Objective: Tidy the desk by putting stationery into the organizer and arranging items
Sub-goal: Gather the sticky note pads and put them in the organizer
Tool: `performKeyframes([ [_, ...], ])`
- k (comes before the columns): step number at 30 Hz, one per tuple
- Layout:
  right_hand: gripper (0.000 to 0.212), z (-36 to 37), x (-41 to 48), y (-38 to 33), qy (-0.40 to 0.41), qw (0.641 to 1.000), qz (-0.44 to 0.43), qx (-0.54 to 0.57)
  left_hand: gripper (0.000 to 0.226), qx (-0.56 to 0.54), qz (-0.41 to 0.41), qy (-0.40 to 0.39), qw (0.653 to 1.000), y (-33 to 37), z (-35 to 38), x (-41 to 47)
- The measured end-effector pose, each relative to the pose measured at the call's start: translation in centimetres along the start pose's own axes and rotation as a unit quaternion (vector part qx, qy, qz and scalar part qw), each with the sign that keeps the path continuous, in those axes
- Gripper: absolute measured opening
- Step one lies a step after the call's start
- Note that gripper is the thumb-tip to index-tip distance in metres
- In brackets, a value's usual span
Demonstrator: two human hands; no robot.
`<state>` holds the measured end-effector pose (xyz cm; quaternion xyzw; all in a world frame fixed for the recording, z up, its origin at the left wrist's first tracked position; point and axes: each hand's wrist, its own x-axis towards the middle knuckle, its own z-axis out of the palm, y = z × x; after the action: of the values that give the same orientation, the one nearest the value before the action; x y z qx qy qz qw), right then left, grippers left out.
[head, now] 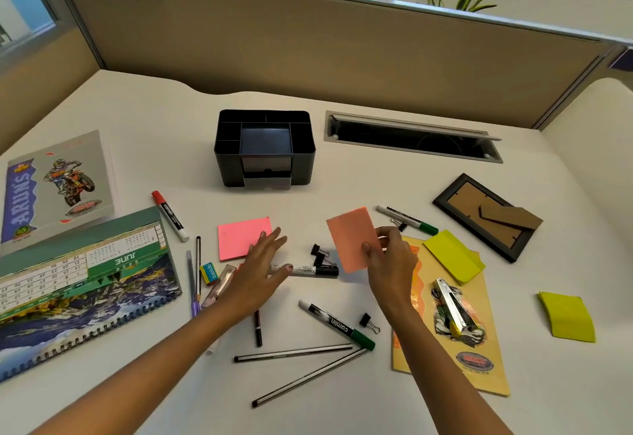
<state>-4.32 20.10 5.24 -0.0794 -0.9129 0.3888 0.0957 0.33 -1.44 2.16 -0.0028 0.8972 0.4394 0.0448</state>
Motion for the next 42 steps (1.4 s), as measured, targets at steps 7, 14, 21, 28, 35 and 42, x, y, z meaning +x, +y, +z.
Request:
performKeyframes([
  [7,0.019,-1.0,-3.0,-3.5,-0.053,0.975,0.021,0.213,0.028,-0.243,-0.102,-0.012,0.965,3.6,-1.0,-1.7],
  [14,0.018,1.3,-5.1,-5.2,-0.183,0.951,0.001,0.248,0.017,-0.419,-0.178,0.08,0.887,4.9,-1.0,-2.5],
  [21,0.008,3.5,-3.5,-6.7,-0.143,0.964,-0.042,0.22,0.014,-0.467,-0.215,0.154,0.844,3.4,-2.7,-3.3],
  [28,0.02,8.8,-0.1,-7.1,-0.201,0.966,-0.146,0.067,0.011,-0.502,-0.257,0.216,0.797,0.9,-5.2,-4.4],
  [35,0.071,12.8,1.2,-8.2,-0.335,0.892,-0.282,-0.112,0.009,-0.502,-0.293,0.251,0.774,-1.2,-6.3,-4.8],
  [42,0.047,13.3,2.5,-8.8,-0.301,0.908,-0.21,-0.204,0.008,-0.508,-0.303,0.258,0.764,-1.4,-6.0,-4.4],
])
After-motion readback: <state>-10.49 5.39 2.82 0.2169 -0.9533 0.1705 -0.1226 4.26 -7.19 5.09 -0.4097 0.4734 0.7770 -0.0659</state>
